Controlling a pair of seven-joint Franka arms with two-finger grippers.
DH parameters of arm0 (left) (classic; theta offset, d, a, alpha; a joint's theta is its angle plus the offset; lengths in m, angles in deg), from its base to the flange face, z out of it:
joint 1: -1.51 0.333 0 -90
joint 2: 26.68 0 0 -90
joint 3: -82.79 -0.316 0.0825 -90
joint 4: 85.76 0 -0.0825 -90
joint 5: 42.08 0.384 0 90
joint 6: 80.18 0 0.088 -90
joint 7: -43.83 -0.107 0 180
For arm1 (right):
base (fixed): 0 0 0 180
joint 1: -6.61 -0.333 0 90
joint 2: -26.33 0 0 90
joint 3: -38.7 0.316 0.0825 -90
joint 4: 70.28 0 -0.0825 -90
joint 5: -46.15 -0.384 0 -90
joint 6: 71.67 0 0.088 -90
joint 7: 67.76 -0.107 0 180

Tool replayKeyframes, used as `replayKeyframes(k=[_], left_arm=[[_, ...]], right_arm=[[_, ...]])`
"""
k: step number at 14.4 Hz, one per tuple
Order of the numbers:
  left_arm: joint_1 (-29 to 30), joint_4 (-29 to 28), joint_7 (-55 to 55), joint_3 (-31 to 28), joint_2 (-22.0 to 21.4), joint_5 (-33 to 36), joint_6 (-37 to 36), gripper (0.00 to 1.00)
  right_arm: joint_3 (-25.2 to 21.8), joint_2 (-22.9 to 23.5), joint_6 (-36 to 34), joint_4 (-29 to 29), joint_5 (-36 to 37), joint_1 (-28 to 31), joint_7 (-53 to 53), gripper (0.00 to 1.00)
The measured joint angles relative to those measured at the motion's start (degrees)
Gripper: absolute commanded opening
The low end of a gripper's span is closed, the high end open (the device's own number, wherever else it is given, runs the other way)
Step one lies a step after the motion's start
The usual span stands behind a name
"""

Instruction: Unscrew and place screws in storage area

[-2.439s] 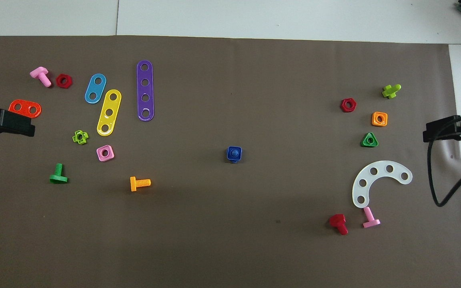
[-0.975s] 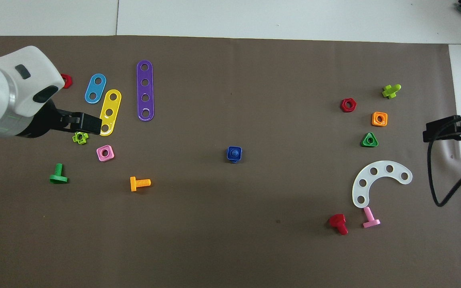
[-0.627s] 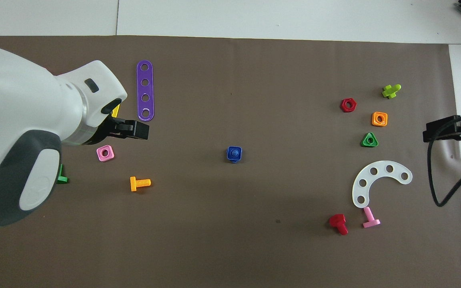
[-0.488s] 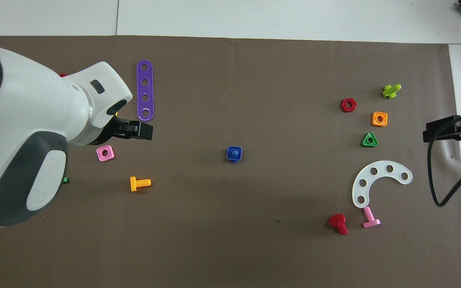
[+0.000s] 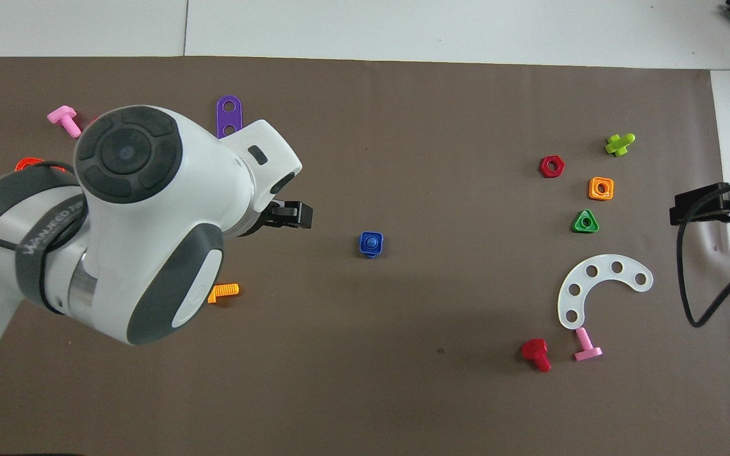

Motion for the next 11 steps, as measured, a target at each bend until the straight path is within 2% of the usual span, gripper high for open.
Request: replayKeyframes(k=[5, 11], left_arm=[[-2.0, -2.3, 0.3, 0.0, 1.7, 0.0, 4.8, 1.00], [-4.9, -3.1, 2.7, -0.1, 6.4, 0.0, 9.6, 1.00]], right_arm=[[0.0, 0.0, 0.0, 0.0, 0.0, 0.0, 0.0, 1.00], [0.0, 0.0, 0.0, 0.0, 0.0, 0.0, 0.0, 1.00]])
